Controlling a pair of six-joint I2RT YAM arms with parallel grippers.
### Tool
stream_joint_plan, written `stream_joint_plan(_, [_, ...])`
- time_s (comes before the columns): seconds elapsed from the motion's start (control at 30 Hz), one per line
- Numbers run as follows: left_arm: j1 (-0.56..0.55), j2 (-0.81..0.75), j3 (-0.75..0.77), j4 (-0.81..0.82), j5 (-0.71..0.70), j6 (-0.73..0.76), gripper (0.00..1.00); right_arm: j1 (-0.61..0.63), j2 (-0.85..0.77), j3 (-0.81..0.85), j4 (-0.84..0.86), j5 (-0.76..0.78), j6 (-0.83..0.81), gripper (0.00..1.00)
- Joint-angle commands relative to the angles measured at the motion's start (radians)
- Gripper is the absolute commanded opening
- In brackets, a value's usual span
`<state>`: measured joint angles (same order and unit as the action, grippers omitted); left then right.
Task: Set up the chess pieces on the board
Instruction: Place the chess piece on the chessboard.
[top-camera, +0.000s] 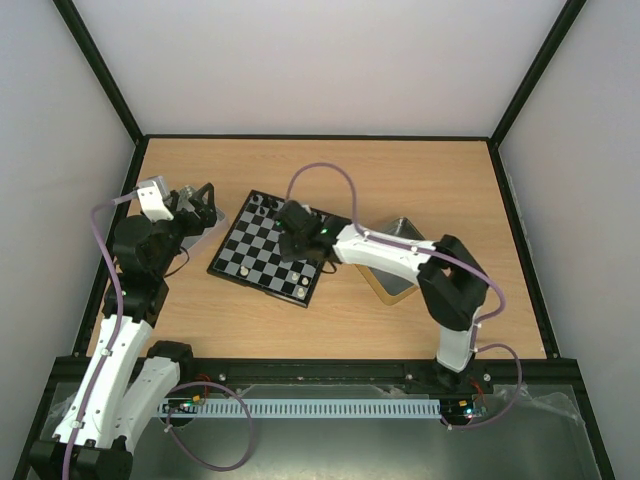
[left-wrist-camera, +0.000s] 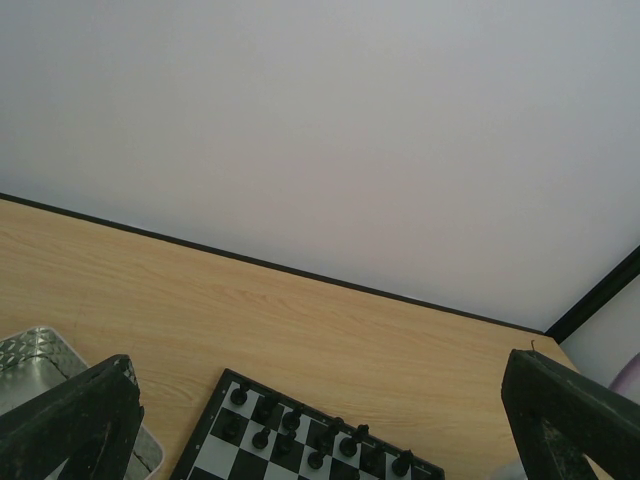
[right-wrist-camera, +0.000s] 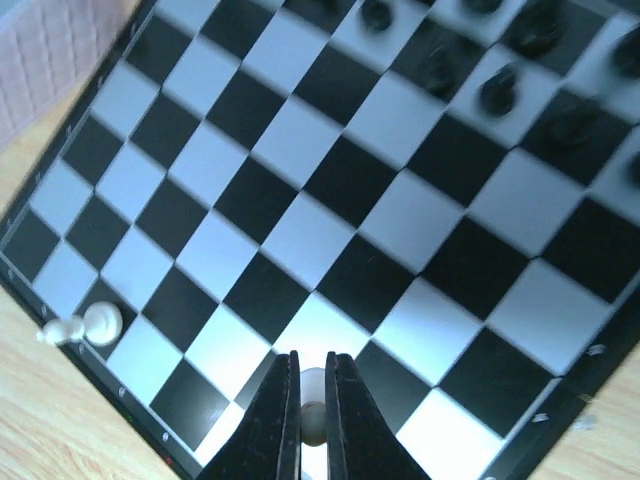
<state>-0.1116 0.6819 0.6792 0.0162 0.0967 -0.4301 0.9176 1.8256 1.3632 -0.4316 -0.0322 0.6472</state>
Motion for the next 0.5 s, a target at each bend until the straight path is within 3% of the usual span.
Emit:
stream_joint_plan(0.0, [0.007,-0.01,-0.011,0.014,0.0,0.005,0.99,0.061,0.07,0.072,-0.092,0.012,-0.054,0.03])
stream_joint_plan(0.47, [0.007,-0.013,-0.01,0.012,-0.003,0.006,0.99,0.116,0.182,0.141,-0.138,0.002,-0.082,0.04])
